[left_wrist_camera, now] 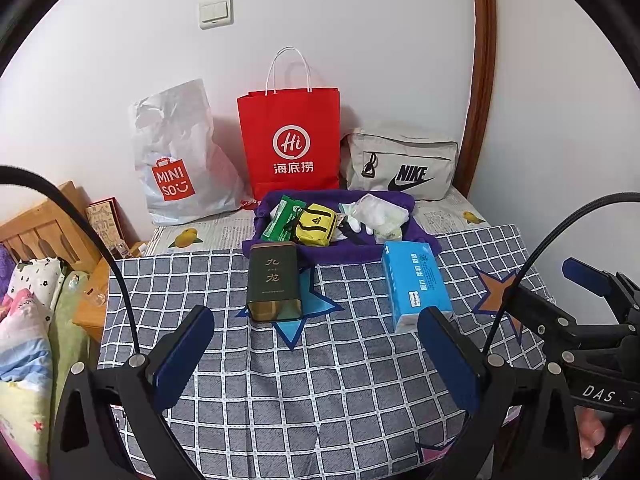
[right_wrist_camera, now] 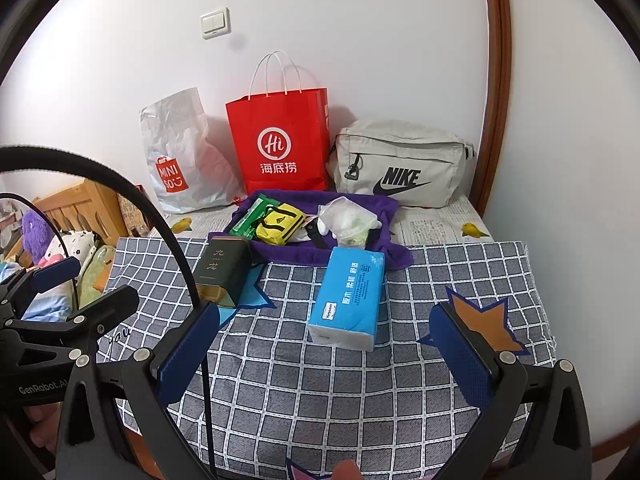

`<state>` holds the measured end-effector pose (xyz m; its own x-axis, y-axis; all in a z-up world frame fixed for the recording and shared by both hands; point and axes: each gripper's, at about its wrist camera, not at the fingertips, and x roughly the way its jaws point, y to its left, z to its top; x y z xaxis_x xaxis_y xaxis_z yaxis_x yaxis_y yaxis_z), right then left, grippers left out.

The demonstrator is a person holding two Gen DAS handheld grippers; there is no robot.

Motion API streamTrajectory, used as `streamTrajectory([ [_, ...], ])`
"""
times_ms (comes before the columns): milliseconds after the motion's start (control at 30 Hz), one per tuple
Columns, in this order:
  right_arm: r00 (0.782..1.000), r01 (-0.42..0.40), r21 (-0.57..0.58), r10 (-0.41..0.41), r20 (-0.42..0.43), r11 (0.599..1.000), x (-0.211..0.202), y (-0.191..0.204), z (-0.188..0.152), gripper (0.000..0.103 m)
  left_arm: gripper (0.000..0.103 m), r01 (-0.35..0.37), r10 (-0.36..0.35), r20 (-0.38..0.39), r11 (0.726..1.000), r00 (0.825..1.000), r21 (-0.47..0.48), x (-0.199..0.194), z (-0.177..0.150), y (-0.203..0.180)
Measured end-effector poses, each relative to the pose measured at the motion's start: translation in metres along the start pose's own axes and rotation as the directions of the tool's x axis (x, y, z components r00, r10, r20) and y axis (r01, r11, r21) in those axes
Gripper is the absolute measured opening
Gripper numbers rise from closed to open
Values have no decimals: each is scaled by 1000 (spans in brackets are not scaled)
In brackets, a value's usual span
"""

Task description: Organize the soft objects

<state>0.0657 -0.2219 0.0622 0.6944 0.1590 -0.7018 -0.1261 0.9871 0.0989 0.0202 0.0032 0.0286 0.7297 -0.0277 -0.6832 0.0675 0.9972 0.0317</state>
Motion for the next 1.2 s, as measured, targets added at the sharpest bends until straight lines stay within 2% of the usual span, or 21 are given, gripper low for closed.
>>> streamTrajectory([
  [1200, 1000, -2, -3, 2, 3, 1000, -3, 4, 0, 103, 103, -5, 5, -6, 1000, 1000, -1, 1, 0, 2],
])
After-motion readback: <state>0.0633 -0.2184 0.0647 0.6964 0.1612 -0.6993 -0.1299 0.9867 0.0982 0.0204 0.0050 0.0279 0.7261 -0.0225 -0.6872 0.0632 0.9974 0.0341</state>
